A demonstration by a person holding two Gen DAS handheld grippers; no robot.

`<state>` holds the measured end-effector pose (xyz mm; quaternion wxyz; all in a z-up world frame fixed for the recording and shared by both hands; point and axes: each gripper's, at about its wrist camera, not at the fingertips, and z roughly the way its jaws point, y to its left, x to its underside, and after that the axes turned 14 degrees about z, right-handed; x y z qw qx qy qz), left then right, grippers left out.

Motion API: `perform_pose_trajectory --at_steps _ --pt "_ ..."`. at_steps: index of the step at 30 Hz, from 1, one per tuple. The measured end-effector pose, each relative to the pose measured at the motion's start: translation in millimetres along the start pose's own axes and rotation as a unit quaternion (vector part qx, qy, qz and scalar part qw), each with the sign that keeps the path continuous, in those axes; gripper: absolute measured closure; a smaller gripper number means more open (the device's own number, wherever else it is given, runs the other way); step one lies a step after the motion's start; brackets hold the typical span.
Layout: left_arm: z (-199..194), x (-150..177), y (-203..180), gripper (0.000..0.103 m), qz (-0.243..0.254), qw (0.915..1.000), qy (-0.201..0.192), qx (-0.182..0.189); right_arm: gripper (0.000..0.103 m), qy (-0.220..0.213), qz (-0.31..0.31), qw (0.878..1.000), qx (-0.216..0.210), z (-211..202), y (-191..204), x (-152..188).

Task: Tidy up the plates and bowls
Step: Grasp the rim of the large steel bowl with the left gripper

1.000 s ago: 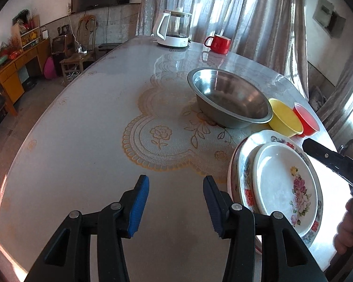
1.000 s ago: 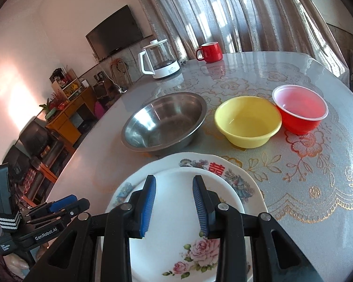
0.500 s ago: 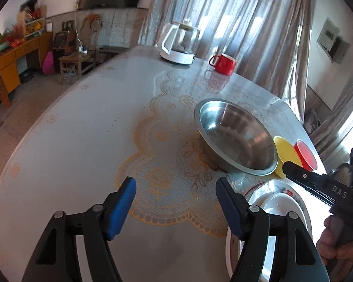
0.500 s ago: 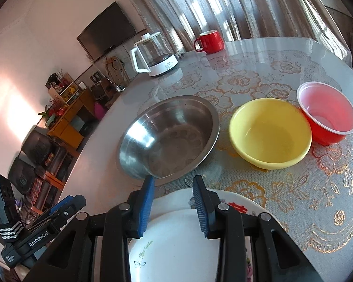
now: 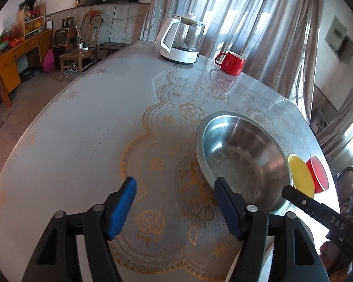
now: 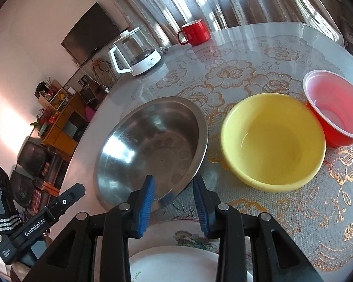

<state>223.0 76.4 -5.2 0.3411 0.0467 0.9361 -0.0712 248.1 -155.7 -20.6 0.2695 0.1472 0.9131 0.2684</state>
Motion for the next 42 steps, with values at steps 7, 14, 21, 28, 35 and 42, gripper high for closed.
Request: perform_pose_trajectory --at_steps 7,14,21,28,35,42 --pt "23.4 -16.8 -5.4 0.056 -0.001 0.9989 0.009 0.046 0.072 0.007 0.01 1.0 -0.002 9.6 -4.4 -7.1" --pt "41.3 -23.9 -17.4 0.083 0.016 0.9967 0.024 0.076 0.079 0.016 -0.002 1.0 0.004 21.0 -1.2 -4.9" --pt "26.2 -12.2 -18.6 0.083 0.025 0.9961 0.002 0.085 0.079 0.011 -0.016 1.0 0.012 18.3 1.4 -3.4" --pt "8.6 -2.2 -12.8 0.082 0.016 0.9962 -0.011 0.085 0.079 0.014 -0.021 1.0 0.005 17.2 7.1 1.3" --pt "-14.7 11.4 -6.8 0.08 0.011 0.9962 -0.032 0.08 0.079 0.012 -0.037 0.999 -0.006 10.5 18.6 8.9" --pt "-37.0 27.4 -2.4 0.078 0.009 0.9965 -0.046 0.069 0.079 0.012 -0.052 0.998 -0.017 1.8 30.4 20.7"
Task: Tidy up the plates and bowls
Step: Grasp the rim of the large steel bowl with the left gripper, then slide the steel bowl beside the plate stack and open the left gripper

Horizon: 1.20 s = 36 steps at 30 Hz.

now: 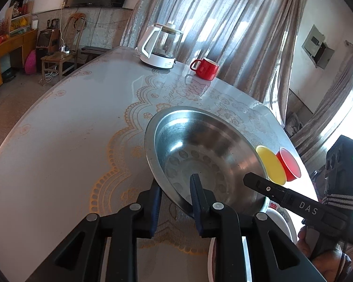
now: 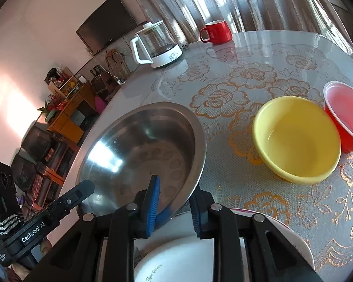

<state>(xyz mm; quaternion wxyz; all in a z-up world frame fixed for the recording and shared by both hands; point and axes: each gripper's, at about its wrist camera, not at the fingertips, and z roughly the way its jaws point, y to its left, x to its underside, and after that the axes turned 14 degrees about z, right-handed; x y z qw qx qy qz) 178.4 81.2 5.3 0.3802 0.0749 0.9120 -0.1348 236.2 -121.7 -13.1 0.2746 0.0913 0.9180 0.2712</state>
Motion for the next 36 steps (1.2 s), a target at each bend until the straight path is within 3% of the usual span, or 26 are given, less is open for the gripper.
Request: perform_pose_trajectory --at_steps 9,20,36 --pt "-41.9 26.6 15.6 0.077 -0.023 0.9993 -0.019 -0.02 0.079 0.015 -0.04 0.999 -0.016 0.6 29.4 24.1" --pt "-88.8 84.6 37.2 0.076 -0.061 0.9966 -0.014 -0.053 0.079 0.059 -0.098 0.993 -0.036 6.4 63.5 72.0" --pt "-104.3 128.2 38.3 0.075 -0.06 0.9934 0.012 -0.097 0.079 0.102 -0.141 0.984 -0.043 8.5 71.8 129.9"
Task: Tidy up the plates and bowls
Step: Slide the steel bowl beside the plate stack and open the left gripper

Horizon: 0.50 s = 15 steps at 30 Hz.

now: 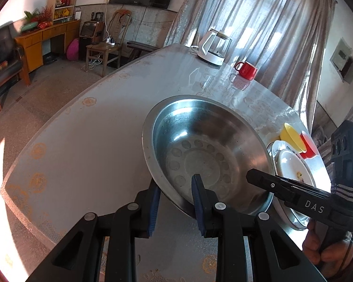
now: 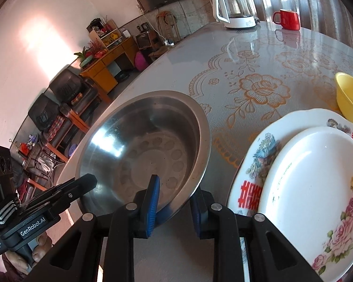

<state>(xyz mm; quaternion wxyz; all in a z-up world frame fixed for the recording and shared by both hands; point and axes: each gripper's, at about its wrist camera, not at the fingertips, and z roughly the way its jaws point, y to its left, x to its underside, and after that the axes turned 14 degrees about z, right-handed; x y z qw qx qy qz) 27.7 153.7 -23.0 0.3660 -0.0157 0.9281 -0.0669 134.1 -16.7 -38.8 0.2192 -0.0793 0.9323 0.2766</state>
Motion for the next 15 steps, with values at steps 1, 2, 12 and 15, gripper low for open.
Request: perform_pose_trajectory --at_steps 1,2,12,15 --pt "-0.2 0.1 -1.2 0.075 0.002 1.0 -0.001 -0.003 0.079 0.0 -0.001 1.0 0.0 -0.7 1.3 1.8" --pt "-0.4 0.7 -2.3 0.074 0.005 1.0 -0.002 -0.005 0.078 0.001 -0.003 1.0 -0.001 -1.2 1.7 2.8" --pt "-4.2 3.5 -1.8 0.072 0.012 0.9998 -0.004 -0.017 0.073 0.0 -0.011 1.0 -0.001 -6.2 4.0 7.4" --pt "-6.0 4.5 -2.8 0.071 0.016 0.9996 -0.006 -0.023 0.072 -0.004 -0.014 1.0 -0.002 -8.2 3.1 7.8"
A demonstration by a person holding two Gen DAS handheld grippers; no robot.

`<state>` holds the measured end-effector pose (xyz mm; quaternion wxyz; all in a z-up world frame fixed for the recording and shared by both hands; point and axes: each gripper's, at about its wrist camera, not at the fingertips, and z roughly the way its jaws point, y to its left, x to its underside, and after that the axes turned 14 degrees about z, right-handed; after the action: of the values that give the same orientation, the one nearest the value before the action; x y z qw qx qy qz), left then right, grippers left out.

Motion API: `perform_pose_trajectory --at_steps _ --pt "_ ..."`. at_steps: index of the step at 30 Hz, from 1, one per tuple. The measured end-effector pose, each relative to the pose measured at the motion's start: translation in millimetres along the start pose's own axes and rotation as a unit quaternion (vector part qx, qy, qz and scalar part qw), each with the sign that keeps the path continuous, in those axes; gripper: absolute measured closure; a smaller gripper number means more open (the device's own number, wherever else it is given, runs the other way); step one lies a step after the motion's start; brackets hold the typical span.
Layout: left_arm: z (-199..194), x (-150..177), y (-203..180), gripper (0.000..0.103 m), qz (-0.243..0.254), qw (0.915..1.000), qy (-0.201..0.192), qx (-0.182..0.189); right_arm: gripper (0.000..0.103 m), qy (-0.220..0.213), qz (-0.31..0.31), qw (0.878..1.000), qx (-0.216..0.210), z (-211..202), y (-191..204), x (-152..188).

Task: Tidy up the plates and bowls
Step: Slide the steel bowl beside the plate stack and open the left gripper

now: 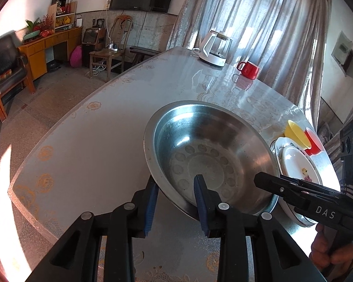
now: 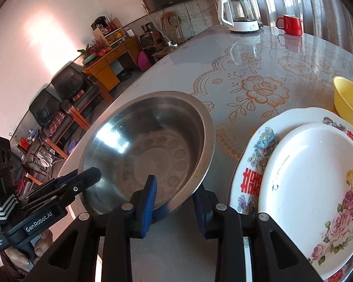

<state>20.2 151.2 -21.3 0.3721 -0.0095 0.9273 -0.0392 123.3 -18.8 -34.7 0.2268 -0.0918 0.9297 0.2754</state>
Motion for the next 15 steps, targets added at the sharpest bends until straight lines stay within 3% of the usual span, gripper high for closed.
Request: perform_pose_trajectory --at_steps 15 --pt "-15.0 3.0 6.3 0.069 0.001 0.9997 -0.009 -0.025 0.072 -0.05 0.01 0.998 -0.022 -36.8 -15.3 -6.0"
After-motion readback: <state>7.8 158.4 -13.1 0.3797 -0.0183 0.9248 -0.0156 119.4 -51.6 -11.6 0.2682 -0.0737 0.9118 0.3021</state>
